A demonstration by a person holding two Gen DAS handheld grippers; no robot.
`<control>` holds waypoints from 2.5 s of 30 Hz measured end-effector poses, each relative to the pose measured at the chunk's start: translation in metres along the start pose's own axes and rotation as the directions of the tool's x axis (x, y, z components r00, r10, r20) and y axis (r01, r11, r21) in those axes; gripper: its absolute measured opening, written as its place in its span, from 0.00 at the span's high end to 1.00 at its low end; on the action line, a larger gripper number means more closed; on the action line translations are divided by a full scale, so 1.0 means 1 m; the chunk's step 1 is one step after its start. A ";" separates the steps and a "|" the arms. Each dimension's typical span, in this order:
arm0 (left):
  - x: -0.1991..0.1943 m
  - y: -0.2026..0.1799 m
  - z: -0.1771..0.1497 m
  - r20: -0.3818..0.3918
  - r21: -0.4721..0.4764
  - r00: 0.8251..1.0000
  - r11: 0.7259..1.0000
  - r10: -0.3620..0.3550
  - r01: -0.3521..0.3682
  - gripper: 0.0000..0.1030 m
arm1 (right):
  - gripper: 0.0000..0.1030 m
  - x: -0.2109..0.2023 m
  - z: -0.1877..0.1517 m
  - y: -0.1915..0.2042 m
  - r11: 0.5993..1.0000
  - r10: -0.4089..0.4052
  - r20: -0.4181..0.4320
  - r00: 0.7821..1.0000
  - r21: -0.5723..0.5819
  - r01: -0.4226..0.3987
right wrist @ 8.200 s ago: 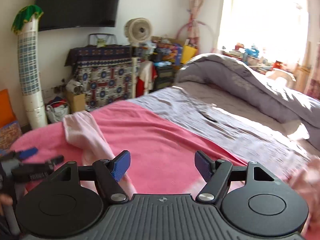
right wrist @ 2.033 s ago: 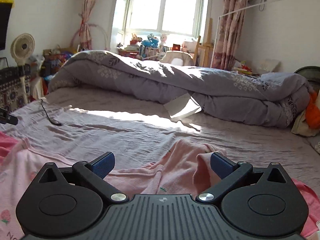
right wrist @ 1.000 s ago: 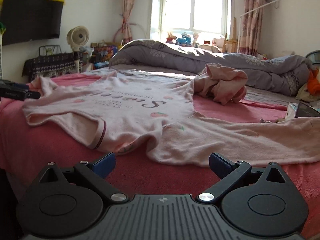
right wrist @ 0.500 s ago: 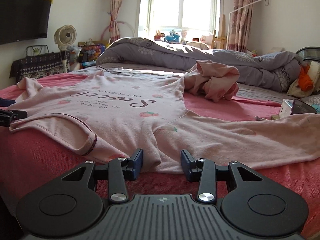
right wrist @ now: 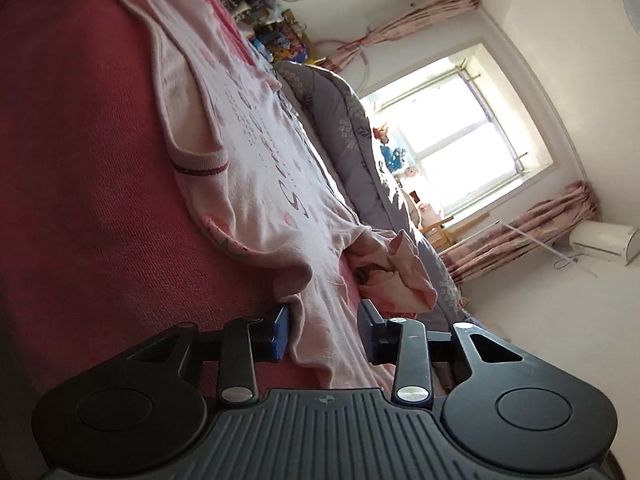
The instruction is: Fold clothes
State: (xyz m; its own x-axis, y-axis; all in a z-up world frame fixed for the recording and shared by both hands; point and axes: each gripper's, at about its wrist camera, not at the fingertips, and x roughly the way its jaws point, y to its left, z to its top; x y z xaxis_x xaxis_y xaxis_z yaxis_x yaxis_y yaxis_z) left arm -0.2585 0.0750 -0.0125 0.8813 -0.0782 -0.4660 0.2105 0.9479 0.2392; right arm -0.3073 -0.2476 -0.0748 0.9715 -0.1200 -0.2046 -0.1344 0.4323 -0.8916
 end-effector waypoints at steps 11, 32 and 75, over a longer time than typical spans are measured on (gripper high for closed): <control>0.003 0.004 -0.001 -0.002 -0.009 1.000 1.000 -0.015 0.015 0.16 | 0.96 0.020 -0.047 -0.031 0.994 -0.103 -0.167 0.981 -0.040 0.098; 0.006 0.007 -0.001 -0.013 -0.039 1.000 0.999 -0.025 0.025 0.15 | 0.58 0.015 -0.069 -0.032 0.942 0.042 -0.038 0.998 -0.331 -0.053; 0.008 0.011 -0.004 -0.012 -0.105 1.000 0.994 -0.022 0.021 0.12 | 0.94 0.127 -0.021 -0.107 0.424 0.426 -0.086 0.901 0.898 -0.115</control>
State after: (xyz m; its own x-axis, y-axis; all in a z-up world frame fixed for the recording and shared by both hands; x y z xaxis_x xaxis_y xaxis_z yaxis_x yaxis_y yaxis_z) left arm -0.2512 0.0858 -0.0170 0.8714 -0.0957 -0.4811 0.1836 0.9731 0.1389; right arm -0.1736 -0.3279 -0.0142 0.8010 -0.0007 -0.5987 0.0069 0.9999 0.0081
